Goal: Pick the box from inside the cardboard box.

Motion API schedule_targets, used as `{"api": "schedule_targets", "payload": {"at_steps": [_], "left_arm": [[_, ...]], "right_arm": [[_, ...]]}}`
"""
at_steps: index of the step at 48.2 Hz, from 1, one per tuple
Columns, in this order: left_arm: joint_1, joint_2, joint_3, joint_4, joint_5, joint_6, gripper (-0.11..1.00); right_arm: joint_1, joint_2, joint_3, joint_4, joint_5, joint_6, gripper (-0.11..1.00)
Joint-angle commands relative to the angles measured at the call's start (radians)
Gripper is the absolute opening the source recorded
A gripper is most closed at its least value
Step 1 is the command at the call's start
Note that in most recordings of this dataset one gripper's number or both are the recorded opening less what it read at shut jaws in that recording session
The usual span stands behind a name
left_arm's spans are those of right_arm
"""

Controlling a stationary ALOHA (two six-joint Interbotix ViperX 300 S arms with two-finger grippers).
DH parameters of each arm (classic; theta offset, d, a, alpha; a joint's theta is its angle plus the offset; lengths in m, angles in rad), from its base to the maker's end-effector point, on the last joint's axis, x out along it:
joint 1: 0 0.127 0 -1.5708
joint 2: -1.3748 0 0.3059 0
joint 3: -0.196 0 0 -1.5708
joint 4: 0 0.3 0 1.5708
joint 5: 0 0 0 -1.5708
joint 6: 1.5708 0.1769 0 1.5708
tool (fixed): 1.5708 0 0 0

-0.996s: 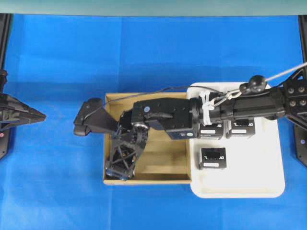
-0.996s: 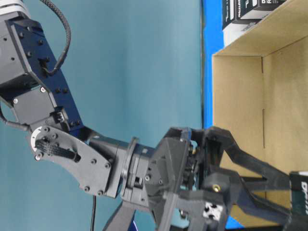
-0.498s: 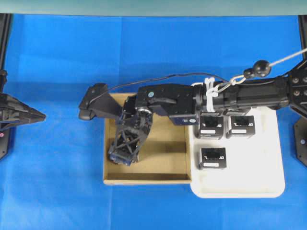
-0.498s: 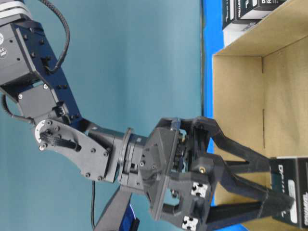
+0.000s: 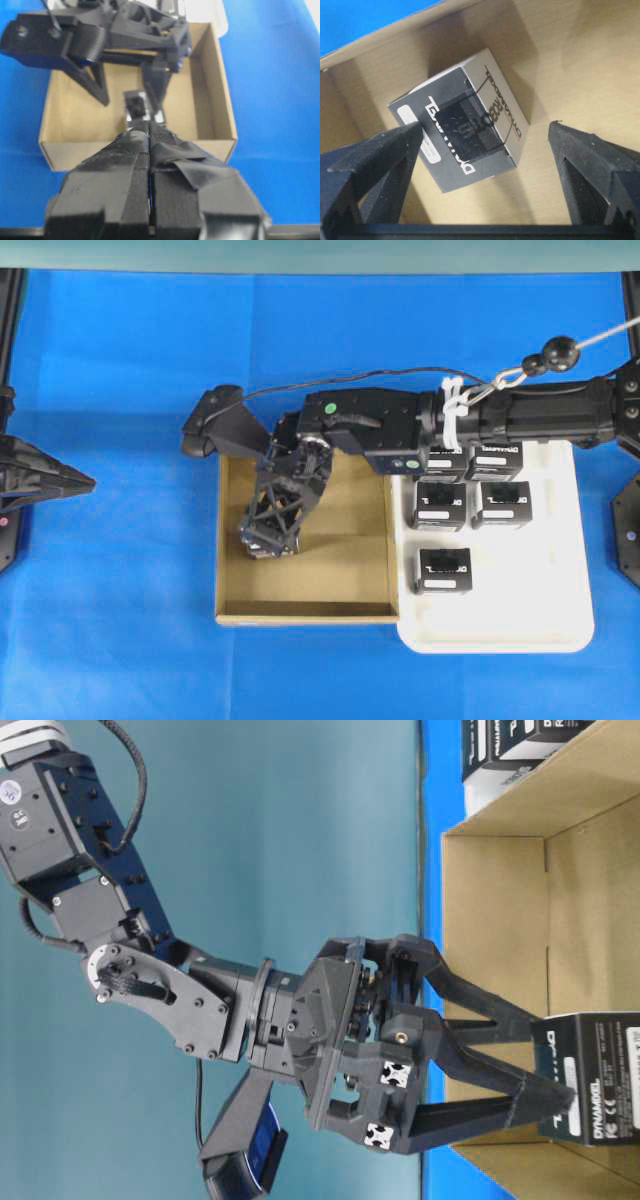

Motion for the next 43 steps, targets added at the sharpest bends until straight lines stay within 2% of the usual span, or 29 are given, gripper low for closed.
{"api": "schedule_targets", "payload": {"at_steps": [1,32,43], "left_arm": [[0.0,0.006,-0.026,0.002,-0.008,-0.002,-0.07],[-0.002,0.002,-0.029,0.002,-0.008,-0.002,-0.07],[0.0,-0.005,-0.031,0.003,-0.005,0.0,-0.07]], "right_arm": [[-0.011,-0.003,0.006,-0.003,-0.009,-0.002,0.98],[-0.021,-0.015,0.021,-0.002,-0.026,0.015,0.98],[-0.012,-0.081,0.018,0.002,-0.035,0.017,0.98]]}}
